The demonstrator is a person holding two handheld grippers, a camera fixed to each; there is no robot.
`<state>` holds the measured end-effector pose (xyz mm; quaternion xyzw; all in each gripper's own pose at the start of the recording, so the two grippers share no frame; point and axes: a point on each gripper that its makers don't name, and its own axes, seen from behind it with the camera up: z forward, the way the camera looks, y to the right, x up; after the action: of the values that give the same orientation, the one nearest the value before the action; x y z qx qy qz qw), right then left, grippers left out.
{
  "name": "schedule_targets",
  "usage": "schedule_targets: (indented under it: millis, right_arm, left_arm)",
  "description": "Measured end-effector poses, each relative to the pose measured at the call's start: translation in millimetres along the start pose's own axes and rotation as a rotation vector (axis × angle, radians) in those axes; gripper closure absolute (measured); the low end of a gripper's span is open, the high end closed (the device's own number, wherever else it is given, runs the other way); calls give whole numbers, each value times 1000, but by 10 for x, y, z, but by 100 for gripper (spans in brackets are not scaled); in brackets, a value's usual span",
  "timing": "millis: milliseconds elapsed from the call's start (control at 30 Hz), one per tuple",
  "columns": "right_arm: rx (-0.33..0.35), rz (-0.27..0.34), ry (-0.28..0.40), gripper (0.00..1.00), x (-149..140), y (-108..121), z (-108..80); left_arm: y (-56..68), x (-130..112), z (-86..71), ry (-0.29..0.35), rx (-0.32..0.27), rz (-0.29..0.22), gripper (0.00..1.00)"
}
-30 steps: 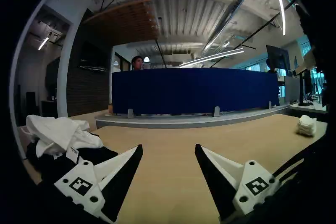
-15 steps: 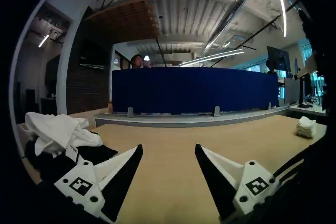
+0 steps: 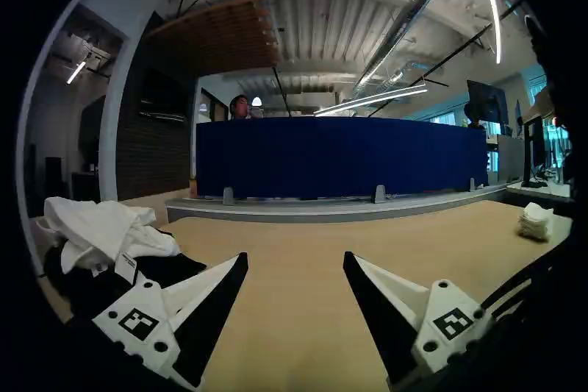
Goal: Fold towel
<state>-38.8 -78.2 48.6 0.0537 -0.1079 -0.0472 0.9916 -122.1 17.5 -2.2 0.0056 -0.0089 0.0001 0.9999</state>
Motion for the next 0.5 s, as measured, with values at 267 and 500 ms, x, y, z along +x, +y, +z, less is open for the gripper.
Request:
schedule_targets:
  millis: [267, 500]
  right_arm:
    - [-19, 55, 71, 0, 37, 295, -51]
    - [-15, 98, 108, 0, -267, 487, -102]
  left_arm:
    - [-10, -15, -4, 0, 0, 0, 3]
    - [-17, -21, -13, 0, 0, 0, 3]
